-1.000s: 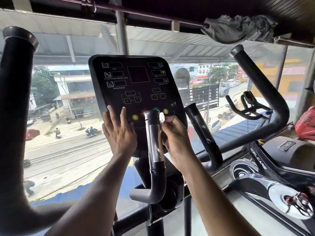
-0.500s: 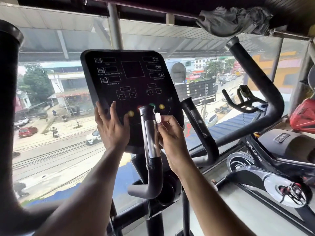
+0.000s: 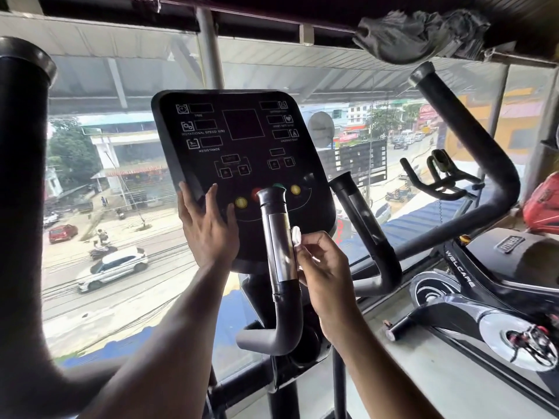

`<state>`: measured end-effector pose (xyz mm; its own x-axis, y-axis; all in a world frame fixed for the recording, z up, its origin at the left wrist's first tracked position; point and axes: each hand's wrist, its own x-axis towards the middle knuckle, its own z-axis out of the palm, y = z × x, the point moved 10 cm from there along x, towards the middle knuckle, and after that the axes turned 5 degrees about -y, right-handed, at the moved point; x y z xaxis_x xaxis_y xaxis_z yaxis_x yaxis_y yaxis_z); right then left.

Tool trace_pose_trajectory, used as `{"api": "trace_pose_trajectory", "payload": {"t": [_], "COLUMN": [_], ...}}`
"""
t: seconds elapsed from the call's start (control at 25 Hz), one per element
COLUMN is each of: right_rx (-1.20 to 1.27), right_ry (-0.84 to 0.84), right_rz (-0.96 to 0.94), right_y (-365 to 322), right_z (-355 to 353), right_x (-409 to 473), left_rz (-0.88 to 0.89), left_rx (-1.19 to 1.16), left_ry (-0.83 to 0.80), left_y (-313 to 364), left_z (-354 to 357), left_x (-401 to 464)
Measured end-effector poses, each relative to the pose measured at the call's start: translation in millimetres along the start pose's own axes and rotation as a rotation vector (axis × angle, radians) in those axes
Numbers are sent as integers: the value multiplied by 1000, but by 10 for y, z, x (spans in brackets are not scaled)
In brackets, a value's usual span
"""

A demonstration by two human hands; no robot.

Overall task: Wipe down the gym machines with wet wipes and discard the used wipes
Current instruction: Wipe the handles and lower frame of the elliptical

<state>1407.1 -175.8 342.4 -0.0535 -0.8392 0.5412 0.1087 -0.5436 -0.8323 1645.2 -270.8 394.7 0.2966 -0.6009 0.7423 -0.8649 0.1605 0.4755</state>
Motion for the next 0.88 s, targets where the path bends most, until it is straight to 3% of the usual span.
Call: {"api": "trace_pose_trajectory", "payload": {"t": [0.16, 0.4, 0.68, 0.8, 0.88], "right_rx": [-98, 15, -72, -108, -201], "right_ry": [13, -21, 55, 47, 52], "right_rz": [-166, 108, -23, 20, -54], "right_y": [-348, 22, -182, -26, -81], "right_z": [6, 93, -34, -60, -106], "right_x": [250, 188, 309, 51, -176], "left_rz": [6, -3, 2, -3, -2], "left_rx": [-5, -34, -38, -47, -41], "left_ry": [-5, -1, 6, 4, 9], "left_y": [-14, -30, -61, -72, -66], "left_z": [16, 29, 40, 50, 47], "left_x": [9, 8, 14, 14, 15]}}
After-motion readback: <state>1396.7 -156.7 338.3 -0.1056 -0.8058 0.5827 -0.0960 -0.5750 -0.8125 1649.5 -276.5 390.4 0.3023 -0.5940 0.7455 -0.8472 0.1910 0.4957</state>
